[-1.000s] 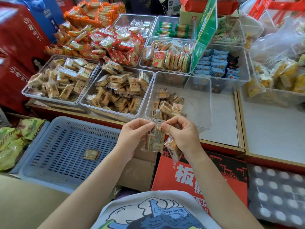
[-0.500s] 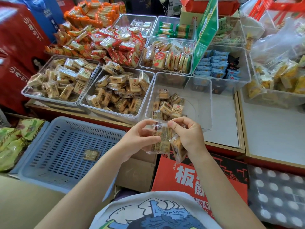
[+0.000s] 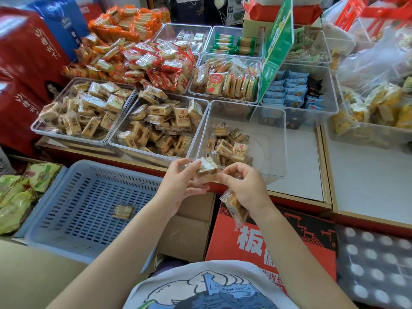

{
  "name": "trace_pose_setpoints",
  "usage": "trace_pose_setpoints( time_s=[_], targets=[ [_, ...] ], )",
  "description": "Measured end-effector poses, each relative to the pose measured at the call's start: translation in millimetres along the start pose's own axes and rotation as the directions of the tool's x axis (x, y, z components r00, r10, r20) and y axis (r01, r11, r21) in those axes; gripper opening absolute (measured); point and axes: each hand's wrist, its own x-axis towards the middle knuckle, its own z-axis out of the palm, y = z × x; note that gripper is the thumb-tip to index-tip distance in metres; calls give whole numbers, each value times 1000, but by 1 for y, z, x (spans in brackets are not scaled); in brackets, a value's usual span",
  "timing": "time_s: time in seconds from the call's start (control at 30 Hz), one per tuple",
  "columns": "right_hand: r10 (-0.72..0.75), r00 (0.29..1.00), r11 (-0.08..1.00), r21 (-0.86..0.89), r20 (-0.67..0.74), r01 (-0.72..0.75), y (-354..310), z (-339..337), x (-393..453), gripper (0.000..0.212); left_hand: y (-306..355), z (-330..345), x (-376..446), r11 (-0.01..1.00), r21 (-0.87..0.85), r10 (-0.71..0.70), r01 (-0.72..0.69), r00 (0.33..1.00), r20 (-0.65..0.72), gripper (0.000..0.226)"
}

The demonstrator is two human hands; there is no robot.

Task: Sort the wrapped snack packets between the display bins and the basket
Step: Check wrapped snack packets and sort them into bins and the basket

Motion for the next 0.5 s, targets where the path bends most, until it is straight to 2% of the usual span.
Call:
trace_pose_setpoints(
  time_s=[0.07,0.13,0.23,0.27,0.37,0.5],
  targets=[
    [-5,1000,1000,11,-9,6,-1,-1,0,11,-3,1,1,985,168,36,-37,999,10,56],
    [6,1000,999,39,-8,-5,-2,-1,-1,13,-4,-1,0,950,273,133,-152,987,84,62],
    [18,1000,997,73,-9,-18,-3,-3,0,14,-2,-4,-6,914,293,197,-280,939,283,54],
    [20,1000,997,74,-20,-18,-3,-4,1,14,-3,-4,-6,906,291,214,-307,926,310,54],
    [16,999,994,105,-29,-13,-3,-4,2,12,-6,-3,-5,901,245,281,-358,912,299,51],
    [-13,1000,994,110,10,12,-3,-5,2,9,-7,-3,-5,899,256,271,-355,911,312,34]
  ],
)
